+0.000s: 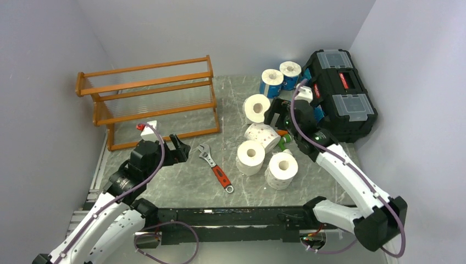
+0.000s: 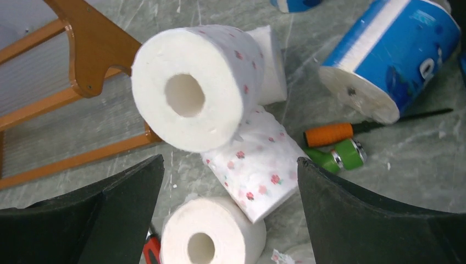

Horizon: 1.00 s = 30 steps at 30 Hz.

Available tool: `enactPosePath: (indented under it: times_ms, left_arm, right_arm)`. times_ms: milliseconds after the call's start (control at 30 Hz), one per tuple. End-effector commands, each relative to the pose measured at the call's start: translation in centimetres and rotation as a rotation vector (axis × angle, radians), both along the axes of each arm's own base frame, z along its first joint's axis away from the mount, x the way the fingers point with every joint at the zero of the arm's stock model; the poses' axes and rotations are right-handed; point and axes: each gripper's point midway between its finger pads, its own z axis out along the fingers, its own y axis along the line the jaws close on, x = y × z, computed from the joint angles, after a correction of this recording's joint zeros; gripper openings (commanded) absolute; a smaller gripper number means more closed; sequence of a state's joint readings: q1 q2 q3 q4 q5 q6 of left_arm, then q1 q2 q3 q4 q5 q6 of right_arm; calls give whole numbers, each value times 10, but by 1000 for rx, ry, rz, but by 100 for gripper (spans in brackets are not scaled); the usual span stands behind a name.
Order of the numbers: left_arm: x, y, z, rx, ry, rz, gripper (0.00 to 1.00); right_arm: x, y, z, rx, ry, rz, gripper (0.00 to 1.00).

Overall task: Place and organize the paper towels onto the shelf
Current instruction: Pick up the paper towel from the center of the board.

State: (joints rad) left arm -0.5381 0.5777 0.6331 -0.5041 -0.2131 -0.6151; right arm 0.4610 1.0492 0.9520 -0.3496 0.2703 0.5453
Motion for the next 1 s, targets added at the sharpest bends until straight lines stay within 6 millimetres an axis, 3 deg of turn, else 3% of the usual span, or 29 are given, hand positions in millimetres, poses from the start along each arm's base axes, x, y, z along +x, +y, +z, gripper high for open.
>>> enactPosePath:
  times_ms: [0, 300, 633, 967]
  left_arm:
    - [1, -9, 17, -57, -83, -39, 99]
    - [-4, -16, 19, -29, -85, -119, 99]
    - [-7, -13, 21, -12, -81, -121, 99]
    - [-8, -12, 18, -9, -65, -116, 99]
  right_arm:
    - [22, 9, 27, -91, -75, 21, 93]
    - [41, 10, -3, -178, -26, 8, 95]
    - [56, 23, -6, -141, -55, 22, 96]
    - [70, 18, -15, -152, -57, -6, 86]
